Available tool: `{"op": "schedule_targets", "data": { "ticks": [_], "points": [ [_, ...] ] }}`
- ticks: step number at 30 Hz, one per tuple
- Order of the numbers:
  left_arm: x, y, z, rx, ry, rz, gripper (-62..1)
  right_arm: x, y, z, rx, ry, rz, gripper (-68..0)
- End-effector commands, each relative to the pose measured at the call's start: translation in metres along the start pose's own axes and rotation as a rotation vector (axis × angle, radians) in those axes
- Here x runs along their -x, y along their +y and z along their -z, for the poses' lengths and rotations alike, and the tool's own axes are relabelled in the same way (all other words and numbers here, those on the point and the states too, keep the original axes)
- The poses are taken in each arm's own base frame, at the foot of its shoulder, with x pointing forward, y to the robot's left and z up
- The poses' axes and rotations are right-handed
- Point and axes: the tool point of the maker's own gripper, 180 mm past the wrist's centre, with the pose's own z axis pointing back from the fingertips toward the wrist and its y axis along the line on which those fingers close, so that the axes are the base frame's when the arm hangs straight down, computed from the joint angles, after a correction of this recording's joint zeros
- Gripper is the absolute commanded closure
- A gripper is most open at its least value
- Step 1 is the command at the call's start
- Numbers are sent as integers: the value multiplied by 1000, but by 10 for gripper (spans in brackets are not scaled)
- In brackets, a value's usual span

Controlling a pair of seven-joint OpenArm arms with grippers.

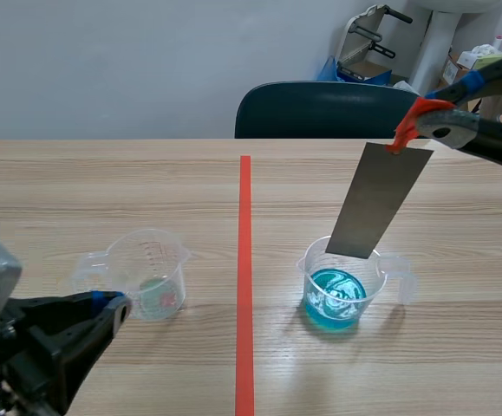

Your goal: Do the redox reaction experiment

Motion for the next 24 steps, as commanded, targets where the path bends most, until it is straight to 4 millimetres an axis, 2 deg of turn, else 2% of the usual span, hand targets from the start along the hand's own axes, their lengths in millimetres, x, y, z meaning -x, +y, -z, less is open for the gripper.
{"op": "schedule_targets", "data": {
  "ticks": [1, 7, 14, 19, 24],
  "points": [
    [-3, 0, -8, -18, -5, -20, -23, -9, -8, -3, 11, -21, -17, -8],
    [-7, 3, -46, -64, 31, -25, -23, -8, -8, -3, 11, -20, -17, -8],
    [-14, 13, -73, -143, 70, -66, -23, -8, -8, -3, 11, -20, -17, -8],
    [-19, 23, -83, -204, 76, -57, -23, -8, -8, -3, 11, -20, -17, -8],
    [-34, 23, -80, -200, 39, -43, -30, -8, -8, -3, 11, -20, -17, -8]
  ]
}}
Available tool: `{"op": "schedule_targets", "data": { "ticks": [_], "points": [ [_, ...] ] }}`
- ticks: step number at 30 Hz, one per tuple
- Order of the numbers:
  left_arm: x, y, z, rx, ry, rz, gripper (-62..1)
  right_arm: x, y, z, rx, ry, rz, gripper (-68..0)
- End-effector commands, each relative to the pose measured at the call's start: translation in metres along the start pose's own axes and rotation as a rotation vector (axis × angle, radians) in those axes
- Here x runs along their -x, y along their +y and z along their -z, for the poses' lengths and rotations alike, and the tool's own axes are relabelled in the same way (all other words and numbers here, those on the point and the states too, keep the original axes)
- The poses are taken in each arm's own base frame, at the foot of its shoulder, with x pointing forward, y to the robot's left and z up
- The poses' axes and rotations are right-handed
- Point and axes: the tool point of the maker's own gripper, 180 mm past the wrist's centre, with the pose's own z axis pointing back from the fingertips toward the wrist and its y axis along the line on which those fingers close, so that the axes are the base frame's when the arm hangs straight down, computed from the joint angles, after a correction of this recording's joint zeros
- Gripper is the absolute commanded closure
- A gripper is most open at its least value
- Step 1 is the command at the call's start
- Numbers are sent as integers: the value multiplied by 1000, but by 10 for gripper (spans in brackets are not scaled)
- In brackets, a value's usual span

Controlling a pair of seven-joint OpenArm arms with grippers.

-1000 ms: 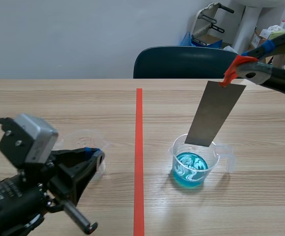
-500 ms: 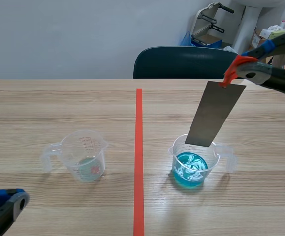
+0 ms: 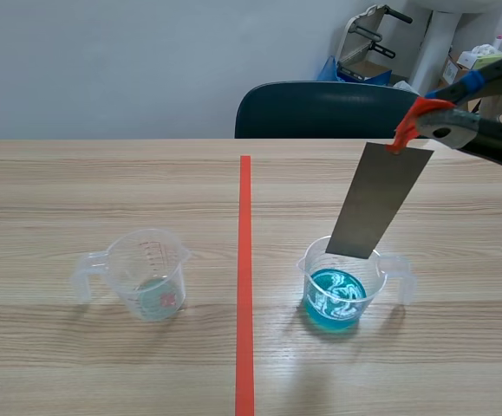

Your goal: Do the redox reaction experiment

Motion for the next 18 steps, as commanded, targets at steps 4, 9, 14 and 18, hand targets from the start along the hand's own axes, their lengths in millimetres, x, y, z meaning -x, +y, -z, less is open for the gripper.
{"op": "schedule_targets", "data": {
  "ticks": [4, 9, 14, 18],
  "points": [
    [-27, -6, 5, 10, -89, -15, -103, -8, -8, -3, 11, -20, -17, -8],
    [-38, -2, 6, -15, -119, -49, -285, -9, -8, -3, 11, -21, -17, -8],
    [-39, -3, 6, -12, -129, -25, -562, -9, -8, -3, 11, -21, -17, -8],
    [-43, -3, 5, -9, -149, -16, -623, -9, -8, -3, 11, -21, -17, -8]
  ]
}}
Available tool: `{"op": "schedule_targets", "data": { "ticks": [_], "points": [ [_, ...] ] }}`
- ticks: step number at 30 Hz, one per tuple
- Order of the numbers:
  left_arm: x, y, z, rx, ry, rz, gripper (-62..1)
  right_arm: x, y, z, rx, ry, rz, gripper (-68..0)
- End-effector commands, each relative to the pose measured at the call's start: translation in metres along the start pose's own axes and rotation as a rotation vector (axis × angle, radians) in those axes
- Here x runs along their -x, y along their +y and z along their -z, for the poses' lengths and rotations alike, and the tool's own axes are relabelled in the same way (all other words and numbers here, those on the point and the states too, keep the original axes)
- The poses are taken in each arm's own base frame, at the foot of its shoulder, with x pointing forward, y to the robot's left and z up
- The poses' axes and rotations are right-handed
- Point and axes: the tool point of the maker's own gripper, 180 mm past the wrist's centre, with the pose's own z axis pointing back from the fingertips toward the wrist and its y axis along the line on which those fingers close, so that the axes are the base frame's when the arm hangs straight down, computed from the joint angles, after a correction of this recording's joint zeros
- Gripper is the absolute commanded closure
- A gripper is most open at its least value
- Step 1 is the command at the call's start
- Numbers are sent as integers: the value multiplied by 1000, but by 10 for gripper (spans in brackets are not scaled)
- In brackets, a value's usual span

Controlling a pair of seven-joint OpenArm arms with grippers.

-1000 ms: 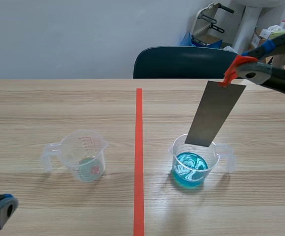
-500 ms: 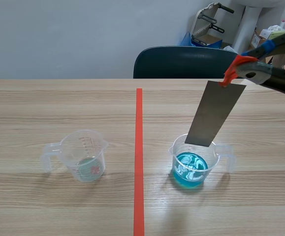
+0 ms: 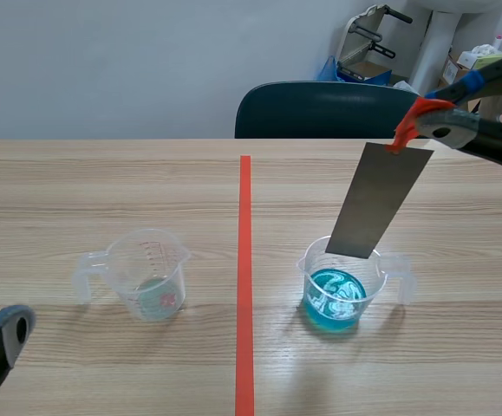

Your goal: Do the redox reaction experiment

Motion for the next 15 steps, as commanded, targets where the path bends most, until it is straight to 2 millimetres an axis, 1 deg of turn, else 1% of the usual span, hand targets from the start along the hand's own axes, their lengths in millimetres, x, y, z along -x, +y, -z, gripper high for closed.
{"op": "schedule_targets", "data": {
  "ticks": [1, 15],
  "points": [
    [-8, -3, 2, 11, -30, -5, -623, -9, -8, -3, 11, -21, -17, -8],
    [-9, 1, 2, -13, -36, 0, -623, -8, -8, -3, 11, -20, -17, -8]
  ]
}}
